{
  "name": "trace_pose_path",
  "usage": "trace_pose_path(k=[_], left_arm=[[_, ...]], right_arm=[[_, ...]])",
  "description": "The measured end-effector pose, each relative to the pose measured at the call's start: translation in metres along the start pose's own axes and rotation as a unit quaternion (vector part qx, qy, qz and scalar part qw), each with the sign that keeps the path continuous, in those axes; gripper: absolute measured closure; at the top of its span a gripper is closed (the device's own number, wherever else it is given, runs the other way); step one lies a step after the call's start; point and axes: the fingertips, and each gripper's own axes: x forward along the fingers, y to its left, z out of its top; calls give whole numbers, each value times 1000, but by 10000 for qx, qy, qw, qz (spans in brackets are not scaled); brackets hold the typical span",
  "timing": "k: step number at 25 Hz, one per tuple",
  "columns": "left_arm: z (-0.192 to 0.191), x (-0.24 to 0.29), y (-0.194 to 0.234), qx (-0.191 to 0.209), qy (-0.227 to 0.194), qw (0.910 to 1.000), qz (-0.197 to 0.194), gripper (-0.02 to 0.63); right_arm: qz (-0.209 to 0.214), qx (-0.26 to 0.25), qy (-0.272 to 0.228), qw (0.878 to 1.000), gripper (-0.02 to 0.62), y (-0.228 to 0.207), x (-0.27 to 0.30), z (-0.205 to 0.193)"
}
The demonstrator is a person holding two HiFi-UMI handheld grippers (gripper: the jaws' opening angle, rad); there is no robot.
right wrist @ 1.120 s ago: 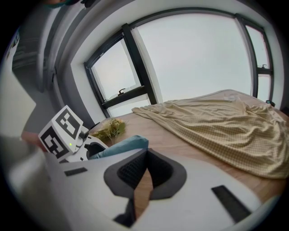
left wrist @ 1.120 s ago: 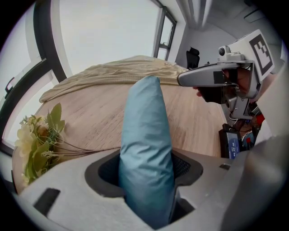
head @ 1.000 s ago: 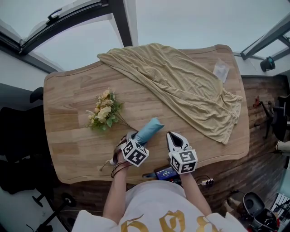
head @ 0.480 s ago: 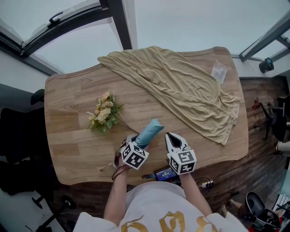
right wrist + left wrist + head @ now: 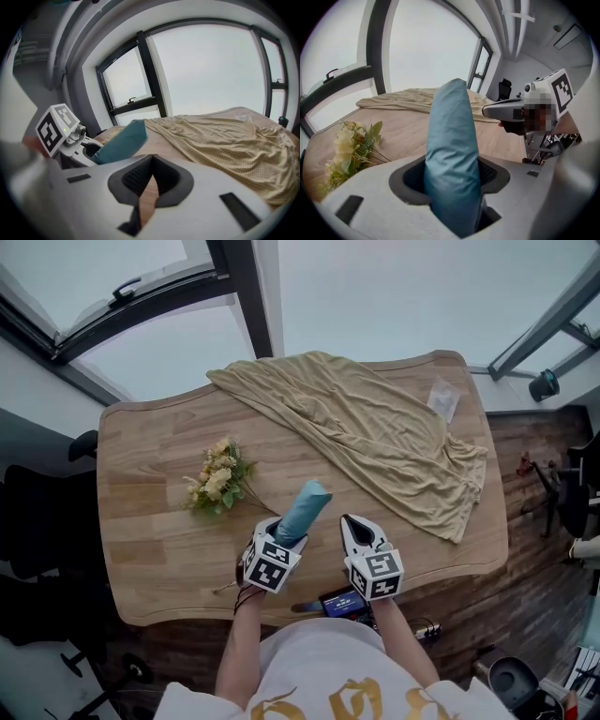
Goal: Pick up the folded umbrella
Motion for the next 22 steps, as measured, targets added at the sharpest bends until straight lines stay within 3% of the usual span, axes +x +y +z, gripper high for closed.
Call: trace_pose_path(k=[7, 12, 22], left_arm=[[31, -33, 5, -438, -831, 9956, -19, 327], [43, -51, 3, -461, -1318, 9902, 102, 327], [46, -78, -3, -603, -1804, 9814, 246, 327]], right_arm=[[3, -134, -128, 9998, 584, 7, -11, 9], [161, -281, -285, 9991, 584, 22, -17, 19], [192, -542, -493, 9971, 584, 37, -29, 36]])
